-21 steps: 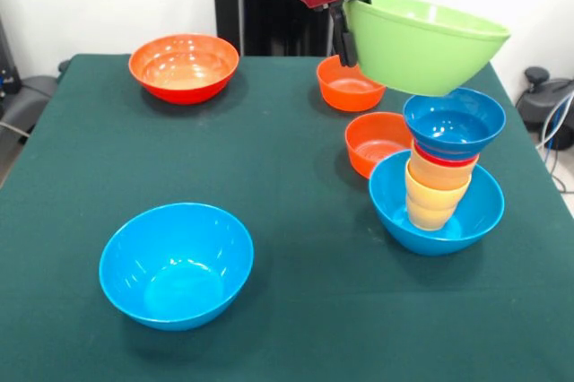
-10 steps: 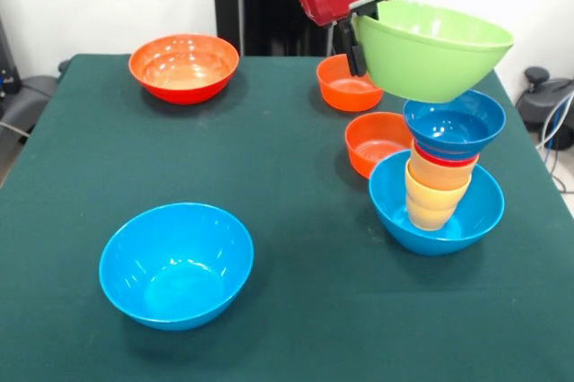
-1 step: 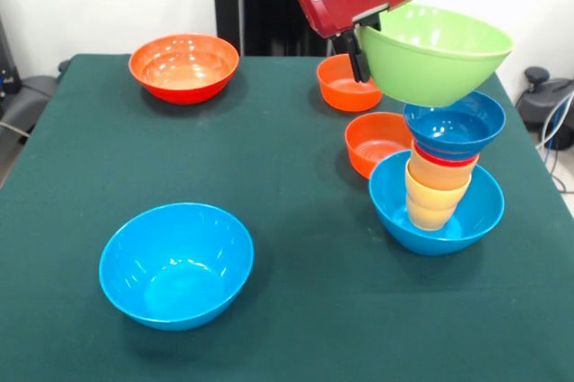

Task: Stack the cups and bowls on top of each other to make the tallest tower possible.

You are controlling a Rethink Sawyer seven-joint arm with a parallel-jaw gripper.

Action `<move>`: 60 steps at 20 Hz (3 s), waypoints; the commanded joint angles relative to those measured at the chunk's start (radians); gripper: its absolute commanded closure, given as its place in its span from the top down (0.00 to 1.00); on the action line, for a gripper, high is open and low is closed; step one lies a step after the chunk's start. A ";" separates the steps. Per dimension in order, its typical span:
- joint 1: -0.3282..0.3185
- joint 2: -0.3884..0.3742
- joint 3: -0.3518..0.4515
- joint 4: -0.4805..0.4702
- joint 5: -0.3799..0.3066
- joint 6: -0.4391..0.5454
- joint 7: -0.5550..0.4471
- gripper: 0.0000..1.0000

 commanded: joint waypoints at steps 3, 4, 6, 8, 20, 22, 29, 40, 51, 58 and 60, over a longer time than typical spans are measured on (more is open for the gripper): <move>0.011 0.055 -0.069 -0.009 -0.006 0.140 -0.084 0.00; 0.010 0.057 -0.066 -0.015 -0.004 0.146 -0.086 0.00; 0.009 0.064 -0.062 -0.025 0.001 0.154 -0.088 0.00; 0.004 0.065 -0.059 -0.014 0.002 0.146 -0.081 0.00; 0.013 0.079 -0.049 -0.007 0.019 0.130 -0.051 0.00; 0.011 0.080 -0.039 0.001 0.023 0.098 -0.043 0.00; 0.032 0.084 -0.030 -0.009 0.034 0.061 -0.016 0.00; 0.048 0.087 -0.041 0.025 0.039 0.006 0.028 0.00; 0.072 0.105 -0.060 -0.013 0.026 -0.012 0.025 0.00; 0.076 0.144 -0.083 -0.035 -0.013 -0.055 0.010 0.00; 0.074 0.148 -0.081 -0.042 -0.012 -0.046 -0.002 0.00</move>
